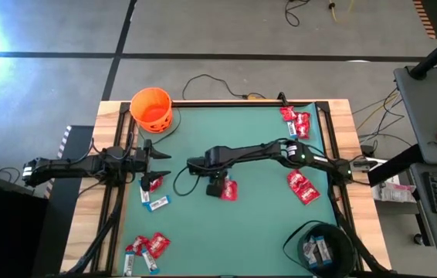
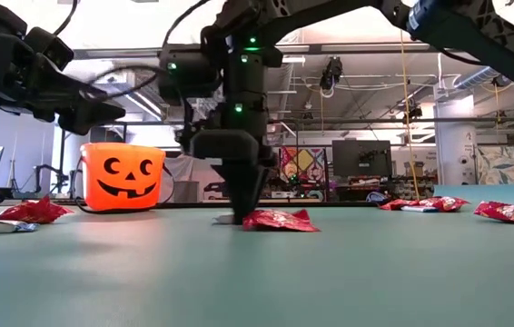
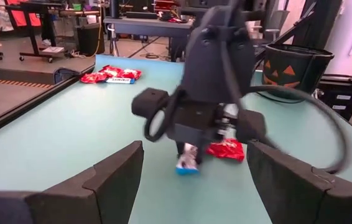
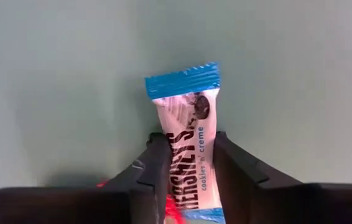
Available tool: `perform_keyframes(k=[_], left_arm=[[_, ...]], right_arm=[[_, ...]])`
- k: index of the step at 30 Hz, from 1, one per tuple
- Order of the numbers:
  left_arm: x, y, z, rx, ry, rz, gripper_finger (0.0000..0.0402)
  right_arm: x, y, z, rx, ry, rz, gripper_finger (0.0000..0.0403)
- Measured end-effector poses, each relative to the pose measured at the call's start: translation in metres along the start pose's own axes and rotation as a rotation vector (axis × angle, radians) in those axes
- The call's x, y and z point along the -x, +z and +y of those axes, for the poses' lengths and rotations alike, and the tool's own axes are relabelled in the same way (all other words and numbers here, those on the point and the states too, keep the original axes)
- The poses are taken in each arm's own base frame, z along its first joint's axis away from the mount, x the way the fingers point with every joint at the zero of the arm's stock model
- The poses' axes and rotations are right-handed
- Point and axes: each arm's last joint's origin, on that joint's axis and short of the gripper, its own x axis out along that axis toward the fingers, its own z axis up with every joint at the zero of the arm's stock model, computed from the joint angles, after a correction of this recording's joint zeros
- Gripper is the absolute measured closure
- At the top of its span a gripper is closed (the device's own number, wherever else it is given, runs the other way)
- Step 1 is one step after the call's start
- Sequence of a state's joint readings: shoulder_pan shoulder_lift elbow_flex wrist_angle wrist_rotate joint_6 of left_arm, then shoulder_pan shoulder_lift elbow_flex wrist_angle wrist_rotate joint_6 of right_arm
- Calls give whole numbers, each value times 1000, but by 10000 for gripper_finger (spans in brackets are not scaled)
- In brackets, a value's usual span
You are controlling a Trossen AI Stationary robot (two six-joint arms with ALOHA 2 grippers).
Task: Sort candy by brand, put in halloween buckets
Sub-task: Put the white chocolate into the black bucket
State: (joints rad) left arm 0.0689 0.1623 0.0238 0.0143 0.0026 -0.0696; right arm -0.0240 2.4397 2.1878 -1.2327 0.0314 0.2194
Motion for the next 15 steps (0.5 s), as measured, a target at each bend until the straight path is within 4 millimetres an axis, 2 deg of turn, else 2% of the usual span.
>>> perform_keyframes(k=[7,12,15], left_arm=[[0,0,0,0,0,0,130],[0,0,0,0,0,0,130],[0,0,0,0,0,1,130]], right_arm=[[24,-8,-21,-147,-128,13,311],[61,-16,-28,-194,-152,-56,331],[74,-22,-27,-193,-142,-78,348]])
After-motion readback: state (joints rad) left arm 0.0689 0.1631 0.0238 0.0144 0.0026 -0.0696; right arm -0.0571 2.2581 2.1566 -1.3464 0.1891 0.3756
